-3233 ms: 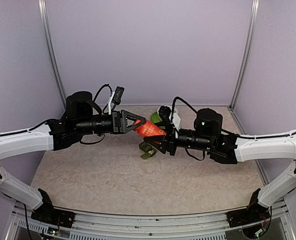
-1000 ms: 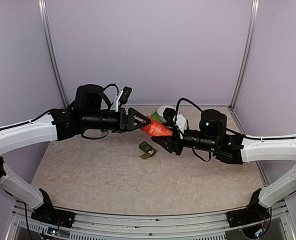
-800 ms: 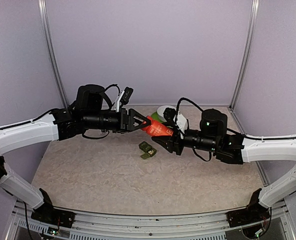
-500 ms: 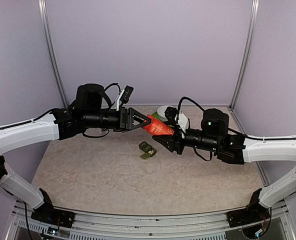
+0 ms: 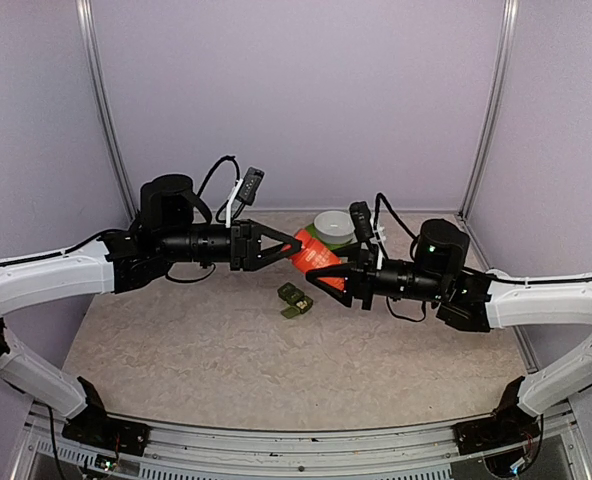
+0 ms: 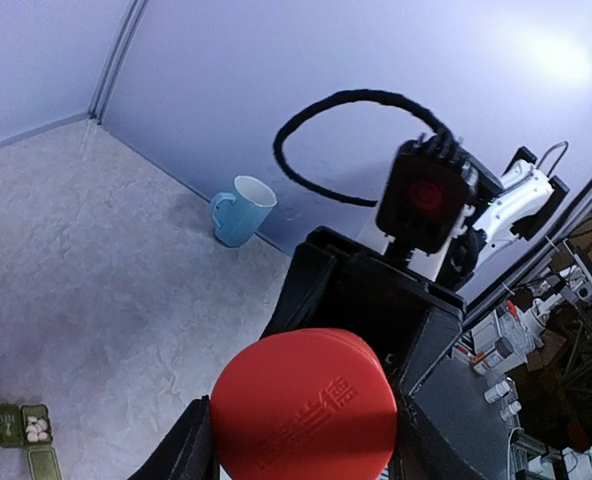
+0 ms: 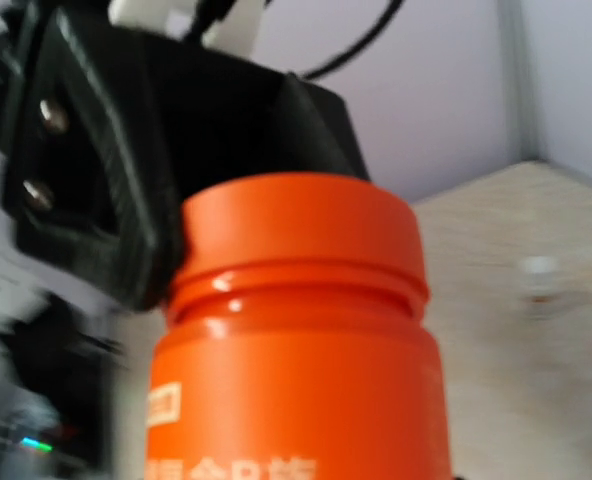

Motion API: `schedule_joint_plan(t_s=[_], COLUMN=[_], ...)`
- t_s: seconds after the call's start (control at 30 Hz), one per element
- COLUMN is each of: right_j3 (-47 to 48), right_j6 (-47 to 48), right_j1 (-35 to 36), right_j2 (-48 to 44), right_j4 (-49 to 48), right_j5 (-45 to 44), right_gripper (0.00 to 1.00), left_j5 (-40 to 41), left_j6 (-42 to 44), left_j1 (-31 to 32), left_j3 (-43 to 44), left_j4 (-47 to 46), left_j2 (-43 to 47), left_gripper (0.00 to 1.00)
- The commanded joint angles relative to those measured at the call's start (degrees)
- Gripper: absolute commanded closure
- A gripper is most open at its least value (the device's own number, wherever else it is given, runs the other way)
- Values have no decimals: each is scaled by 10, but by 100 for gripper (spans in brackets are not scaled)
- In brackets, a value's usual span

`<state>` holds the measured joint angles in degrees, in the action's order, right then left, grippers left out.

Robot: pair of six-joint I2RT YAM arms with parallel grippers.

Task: Sort the pills into containers
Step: Screw the lid of the pill bottle onto the pill bottle.

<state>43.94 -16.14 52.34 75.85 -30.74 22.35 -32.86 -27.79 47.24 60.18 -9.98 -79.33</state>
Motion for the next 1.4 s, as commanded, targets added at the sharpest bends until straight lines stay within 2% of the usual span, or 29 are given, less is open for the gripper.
schedule_joint_plan(t_s=[0.0,0.13,0.27,0.33,0.43,0.67,0.7,0.77,1.03,1.17,1.37], right_j3=[-9,-14,-44,-40,-39,-39,-39,-36,-9,9,17], right_j6=[-204,-349,-499,-532,-546,-450,-425,-372,-189,-70,-22], right_j1=[-13,-37,-47,-47,-47,-47,-47,-47,-47,-39,-29], right_j2=[8,45,85,102,106,60,51,34,3,1,5], right_j4=[-164,-247,-419,-454,-467,-360,-336,-273,-141,-72,-60], right_j5=[105,163,190,199,200,184,178,165,124,65,40], right_gripper=[81,81,80,80,80,80,80,80,80,80,80], left_j5=[-112,-149,-153,-154,-160,-127,-116,-91,21,48,98], left_j6=[45,77,114,128,141,119,112,94,-11,-60,-74], left_j1=[37,50,66,72,72,52,47,38,26,25,23], left_j3=[-18,-15,-15,-17,-14,-27,-32,-40,-57,-55,-45], left_j4=[-82,-78,-68,-67,-54,-57,-61,-65,-74,-79,-59], left_j2=[22,17,26,31,34,56,62,75,91,77,62], left_gripper=[69,72,72,71,65,31,25,3,1,1,1])
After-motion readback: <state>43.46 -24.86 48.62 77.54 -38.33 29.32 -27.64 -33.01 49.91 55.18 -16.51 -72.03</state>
